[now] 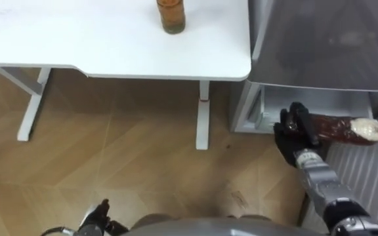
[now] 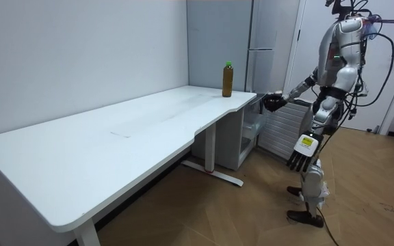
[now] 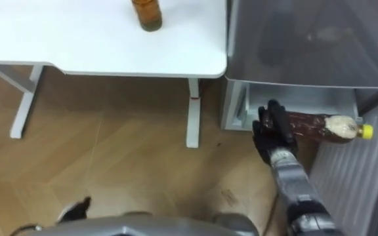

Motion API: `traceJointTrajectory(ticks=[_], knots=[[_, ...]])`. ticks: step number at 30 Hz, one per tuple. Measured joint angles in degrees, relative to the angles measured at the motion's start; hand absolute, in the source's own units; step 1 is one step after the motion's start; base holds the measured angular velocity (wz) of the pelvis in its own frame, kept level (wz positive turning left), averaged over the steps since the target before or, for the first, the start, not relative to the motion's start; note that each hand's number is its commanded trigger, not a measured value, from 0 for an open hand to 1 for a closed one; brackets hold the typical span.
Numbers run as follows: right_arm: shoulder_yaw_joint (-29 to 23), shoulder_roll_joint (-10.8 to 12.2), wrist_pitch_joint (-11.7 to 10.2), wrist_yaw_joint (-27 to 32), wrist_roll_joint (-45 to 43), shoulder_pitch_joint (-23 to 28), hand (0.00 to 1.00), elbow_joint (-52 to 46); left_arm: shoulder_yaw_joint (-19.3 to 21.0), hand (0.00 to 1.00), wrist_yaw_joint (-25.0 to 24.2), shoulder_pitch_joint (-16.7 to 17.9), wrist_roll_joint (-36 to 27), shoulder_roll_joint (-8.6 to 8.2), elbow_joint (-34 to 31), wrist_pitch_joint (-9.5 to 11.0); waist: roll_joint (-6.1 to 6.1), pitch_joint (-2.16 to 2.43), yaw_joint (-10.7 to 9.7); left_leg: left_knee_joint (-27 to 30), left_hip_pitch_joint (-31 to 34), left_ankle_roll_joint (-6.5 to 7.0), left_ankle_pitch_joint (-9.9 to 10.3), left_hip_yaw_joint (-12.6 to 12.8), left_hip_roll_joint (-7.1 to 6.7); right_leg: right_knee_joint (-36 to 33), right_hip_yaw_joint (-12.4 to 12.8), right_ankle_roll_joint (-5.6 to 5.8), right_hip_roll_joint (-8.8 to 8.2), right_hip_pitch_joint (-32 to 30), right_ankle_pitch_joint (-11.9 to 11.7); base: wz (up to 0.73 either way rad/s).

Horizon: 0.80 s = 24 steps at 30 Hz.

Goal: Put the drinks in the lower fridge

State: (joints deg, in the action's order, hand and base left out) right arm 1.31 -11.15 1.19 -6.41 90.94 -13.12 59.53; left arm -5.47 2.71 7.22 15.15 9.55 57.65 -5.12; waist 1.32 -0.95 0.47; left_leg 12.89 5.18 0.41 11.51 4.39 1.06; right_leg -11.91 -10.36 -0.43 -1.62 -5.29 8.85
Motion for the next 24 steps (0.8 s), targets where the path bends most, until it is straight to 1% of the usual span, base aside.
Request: traceJointTrajectory(ticks=[2, 4, 6, 8, 9, 12, 14, 16, 17, 18, 20, 21, 24], knots=[[-1.0, -0.4, 0.3, 0.0, -0.1, -3.1, 1.00, 3.1, -0.4, 0.00, 0.0, -1.4, 0.0, 0.38, 0.4, 0.0, -0.28, -0.14, 0.1, 0.1, 1.7, 0.03, -0.3, 0.0, 0.01, 0.0, -0.5, -0.11, -0.12, -1.7, -0.3, 0.07], [-2.4, -1.0, 1.3, 0.0, -0.1, -5.2, 1.00, 5.4, -1.2, 0.00, 0.0, -2.4, -1.4, 0.51, 1.1, -0.1, -0.30, -0.15, 0.1, 0.4, 3.2, 0.08, -0.4, 0.0, 0.00, -0.2, -0.9, -0.14, -0.29, -2.9, -0.4, 0.05], [-3.3, -2.0, 1.8, 0.3, 0.1, -8.7, 1.00, 8.6, -1.8, 0.00, -0.4, -4.0, -2.2, 0.66, 1.9, -0.5, -0.35, -0.18, 0.4, 0.2, 5.2, 0.16, -0.9, -0.1, -0.15, -1.0, -0.9, -0.15, -0.52, -5.4, -0.4, 0.00], [-4.3, -3.1, 2.0, 0.4, 0.2, -10.1, 1.00, 10.2, -1.8, 0.00, -0.7, -5.1, -2.6, 0.69, 2.0, -0.4, -0.62, -0.33, 1.1, -0.7, 6.3, 0.19, -1.8, -0.5, -0.57, -1.1, -1.2, -0.17, -0.89, -6.8, -0.4, 0.10], [-4.7, -3.4, 2.1, 0.6, 0.2, -10.3, 1.00, 10.3, -2.1, 0.00, -0.7, -5.5, -3.7, 0.88, 2.0, -0.3, -0.94, -0.52, 1.5, -1.6, 6.8, 0.16, -2.4, -0.5, -0.70, -1.4, -1.3, -0.21, -1.06, -7.8, -0.4, 0.11], [-6.2, -3.8, 2.1, 1.4, 0.0, -12.6, 1.00, 12.6, -2.1, 0.00, -0.6, -6.2, -4.9, 1.32, 2.5, -0.1, -1.27, -0.77, 1.8, -2.2, 8.6, 0.21, -3.1, -0.3, -0.85, -1.8, -1.4, -0.40, -1.27, -10.2, -0.6, 0.01], [-7.2, -4.7, 2.4, 2.0, 0.4, -14.1, 1.00, 14.4, -2.3, 0.00, -0.5, -7.6, -7.7, 1.47, 4.8, 0.4, -1.54, -0.93, 3.1, -2.2, 10.3, 0.21, -3.4, 0.0, -0.81, -1.9, -1.2, -0.52, -1.26, -11.9, -0.9, -0.03], [-7.2, -5.3, 2.6, 2.6, 0.8, -15.2, 1.00, 14.4, -2.7, 0.00, -0.4, -7.8, -9.0, 2.20, 5.6, 0.5, -1.90, -1.14, 3.8, -2.2, 11.8, 0.21, -3.7, 0.1, -0.84, -2.3, -1.1, -0.62, -1.31, -13.8, -1.1, -0.04], [-7.2, -5.8, 2.6, 3.3, 0.8, -16.1, 1.00, 14.4, -2.7, 0.00, -0.4, -8.0, -9.7, 2.82, 5.6, 0.6, -2.32, -1.40, 4.4, -2.1, 12.9, 0.19, -3.9, 0.2, -0.83, -2.9, -1.0, -0.67, -1.36, -15.1, -1.1, 0.00], [-7.2, -6.8, 2.6, 4.6, 0.7, -17.1, 1.00, 14.5, -2.7, 0.00, -0.4, -8.1, -10.7, 3.37, 5.8, 0.6, -2.49, -1.50, 4.6, -1.9, 14.3, 0.22, -4.1, 0.2, -0.85, -3.1, -1.3, -0.72, -1.50, -16.4, -1.1, 0.06], [-7.2, -7.9, 2.6, 5.6, 0.6, -18.8, 1.00, 14.8, -2.8, 0.00, -0.4, -8.2, -11.7, 4.07, 6.1, 0.5, -2.70, -1.63, 4.8, -1.5, 16.1, 0.30, -4.3, 0.1, -0.93, -3.7, -1.3, -0.82, -1.67, -18.3, -1.2, 0.07], [-7.1, -8.0, 2.6, 6.3, 0.0, -19.0, 1.00, 14.7, -3.7, 0.00, -0.4, -8.2, -12.5, 4.67, 6.7, 0.4, -2.83, -1.71, 4.7, -1.5, 16.9, 0.33, -4.4, 0.1, -0.99, -4.4, -1.4, -0.82, -1.84, -19.3, -1.2, 0.00], [-7.2, -8.3, 2.6, 8.6, -1.9, -20.9, 1.00, 14.7, -4.2, 0.00, -0.4, -8.2, -12.8, 4.88, 7.2, 0.2, -2.91, -1.76, 4.7, -1.5, 18.4, 0.57, -5.0, 0.2, -1.42, -6.2, -1.2, -0.79, -2.43, -21.9, -1.2, -0.04]])
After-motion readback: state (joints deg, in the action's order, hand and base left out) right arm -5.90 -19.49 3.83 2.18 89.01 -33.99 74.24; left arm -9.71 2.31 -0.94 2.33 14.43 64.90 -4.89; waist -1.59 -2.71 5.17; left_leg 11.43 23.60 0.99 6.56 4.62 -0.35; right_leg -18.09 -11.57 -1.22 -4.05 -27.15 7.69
